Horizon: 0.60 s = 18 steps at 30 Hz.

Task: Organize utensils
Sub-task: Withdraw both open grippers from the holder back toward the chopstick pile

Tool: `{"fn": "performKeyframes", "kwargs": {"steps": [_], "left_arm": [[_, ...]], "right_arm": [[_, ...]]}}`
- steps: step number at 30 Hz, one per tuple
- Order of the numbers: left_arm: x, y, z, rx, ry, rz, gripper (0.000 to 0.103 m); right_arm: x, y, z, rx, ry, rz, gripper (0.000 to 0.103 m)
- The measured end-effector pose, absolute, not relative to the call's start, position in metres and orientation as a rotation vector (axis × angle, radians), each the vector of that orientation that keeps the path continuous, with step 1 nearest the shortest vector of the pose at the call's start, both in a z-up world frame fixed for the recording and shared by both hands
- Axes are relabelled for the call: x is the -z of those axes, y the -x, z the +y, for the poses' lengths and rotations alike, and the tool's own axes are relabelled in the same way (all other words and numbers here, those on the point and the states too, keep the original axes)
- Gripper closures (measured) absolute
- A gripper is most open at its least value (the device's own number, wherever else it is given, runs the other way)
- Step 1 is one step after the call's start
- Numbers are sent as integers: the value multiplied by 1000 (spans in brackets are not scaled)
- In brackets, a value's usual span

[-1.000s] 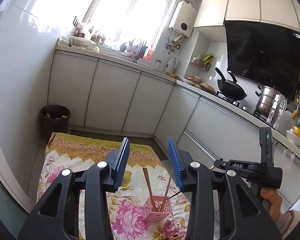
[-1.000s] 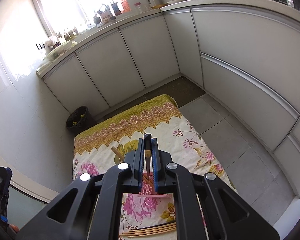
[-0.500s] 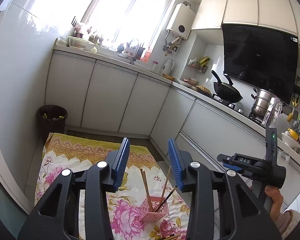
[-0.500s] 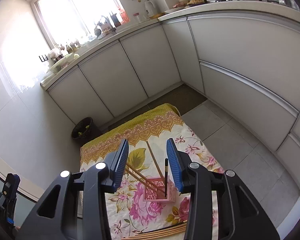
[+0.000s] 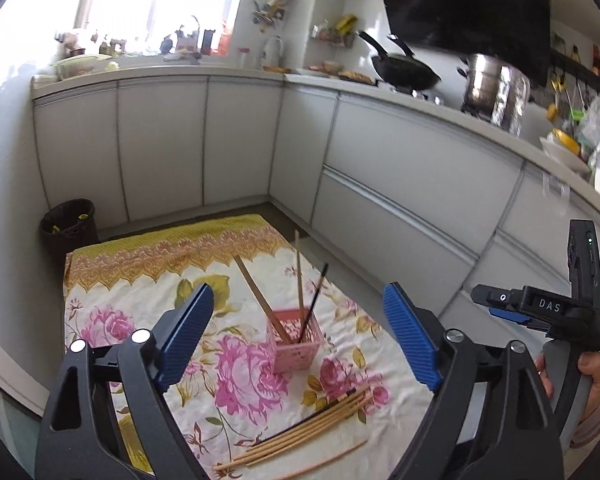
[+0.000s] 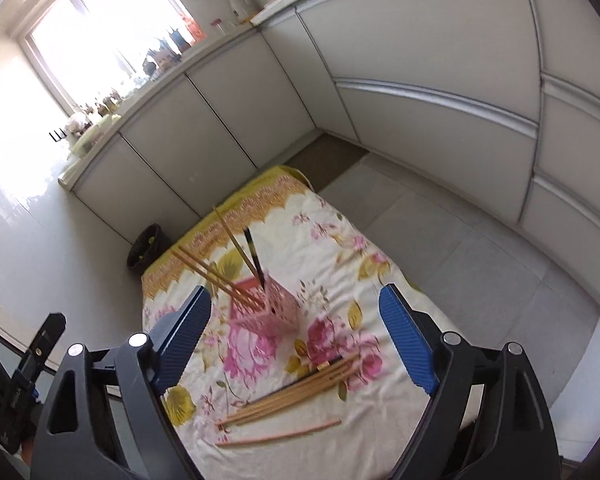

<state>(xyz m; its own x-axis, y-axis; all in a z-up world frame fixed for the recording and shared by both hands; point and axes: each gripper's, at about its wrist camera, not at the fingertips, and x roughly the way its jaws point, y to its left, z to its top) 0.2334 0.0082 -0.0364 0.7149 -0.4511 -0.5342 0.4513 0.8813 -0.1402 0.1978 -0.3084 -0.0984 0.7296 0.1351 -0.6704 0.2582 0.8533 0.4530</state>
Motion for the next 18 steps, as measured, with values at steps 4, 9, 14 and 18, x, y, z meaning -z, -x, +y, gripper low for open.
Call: {"fn": "performKeyframes", "kwargs": {"steps": [4, 9, 14, 18], "left_arm": [[63, -231, -18, 568, -113, 681, 8], [102, -233, -45, 631, -229, 827, 7], [159, -235, -78, 724, -415, 1032, 7], [201, -231, -100, 747, -617, 1120, 9]], "right_arm": [[148, -167, -310, 90, -541, 861, 18], [199, -136, -308, 116, -509, 942, 16], [235, -118, -302, 101, -549, 1038, 16], [254, -109, -295, 86, -554, 1095, 16]]}}
